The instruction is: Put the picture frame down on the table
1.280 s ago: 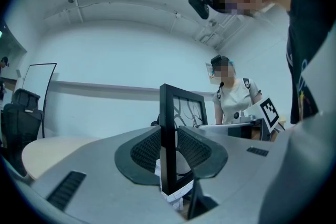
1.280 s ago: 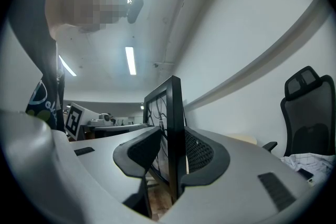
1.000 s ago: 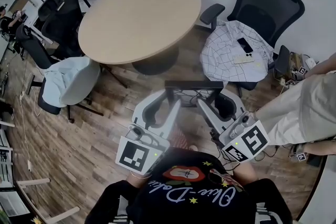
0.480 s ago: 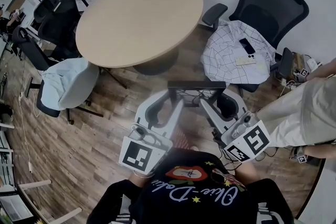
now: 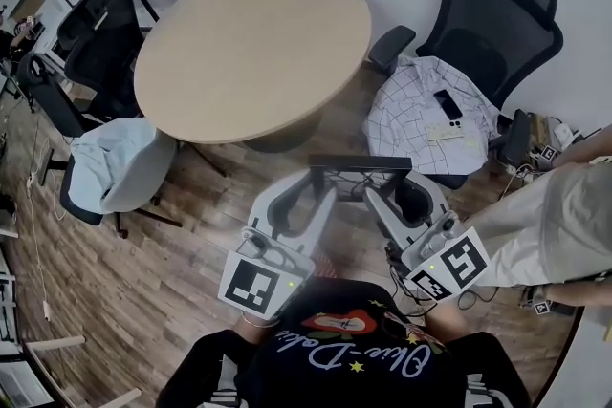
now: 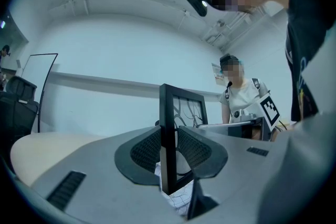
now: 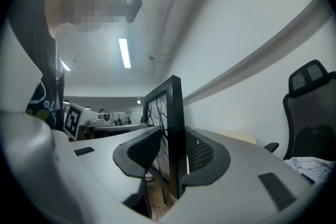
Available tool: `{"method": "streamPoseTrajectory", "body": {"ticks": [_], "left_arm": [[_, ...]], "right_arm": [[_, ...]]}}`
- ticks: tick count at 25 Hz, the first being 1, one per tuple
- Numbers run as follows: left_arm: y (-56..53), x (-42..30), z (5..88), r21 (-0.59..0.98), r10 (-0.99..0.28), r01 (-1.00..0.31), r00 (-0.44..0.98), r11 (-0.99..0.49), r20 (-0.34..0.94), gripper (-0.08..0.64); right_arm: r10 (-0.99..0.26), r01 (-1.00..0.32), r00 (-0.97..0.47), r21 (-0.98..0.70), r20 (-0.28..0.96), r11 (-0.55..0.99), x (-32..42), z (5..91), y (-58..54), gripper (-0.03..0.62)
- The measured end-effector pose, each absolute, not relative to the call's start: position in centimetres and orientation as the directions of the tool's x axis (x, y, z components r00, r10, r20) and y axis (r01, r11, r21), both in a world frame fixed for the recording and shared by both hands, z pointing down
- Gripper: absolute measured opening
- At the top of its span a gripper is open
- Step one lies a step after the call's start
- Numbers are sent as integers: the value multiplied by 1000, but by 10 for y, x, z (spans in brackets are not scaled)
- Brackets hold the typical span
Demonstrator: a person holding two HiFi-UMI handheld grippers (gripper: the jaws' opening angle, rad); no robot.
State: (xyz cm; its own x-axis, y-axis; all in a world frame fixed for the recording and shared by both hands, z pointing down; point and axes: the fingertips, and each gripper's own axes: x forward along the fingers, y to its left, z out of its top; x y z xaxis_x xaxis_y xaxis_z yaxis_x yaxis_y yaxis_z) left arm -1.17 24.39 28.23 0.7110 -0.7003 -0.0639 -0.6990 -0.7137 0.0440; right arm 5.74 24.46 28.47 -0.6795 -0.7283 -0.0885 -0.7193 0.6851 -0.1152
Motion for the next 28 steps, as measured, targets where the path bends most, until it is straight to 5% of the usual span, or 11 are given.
{"method": "streamPoseTrajectory", "body": {"ticks": [28], "left_arm": [[147, -55, 282, 82, -653, -648, 753, -757, -79, 89]], "right_arm": [[-782, -781, -623, -35, -22, 623, 12, 280, 152, 120]]}}
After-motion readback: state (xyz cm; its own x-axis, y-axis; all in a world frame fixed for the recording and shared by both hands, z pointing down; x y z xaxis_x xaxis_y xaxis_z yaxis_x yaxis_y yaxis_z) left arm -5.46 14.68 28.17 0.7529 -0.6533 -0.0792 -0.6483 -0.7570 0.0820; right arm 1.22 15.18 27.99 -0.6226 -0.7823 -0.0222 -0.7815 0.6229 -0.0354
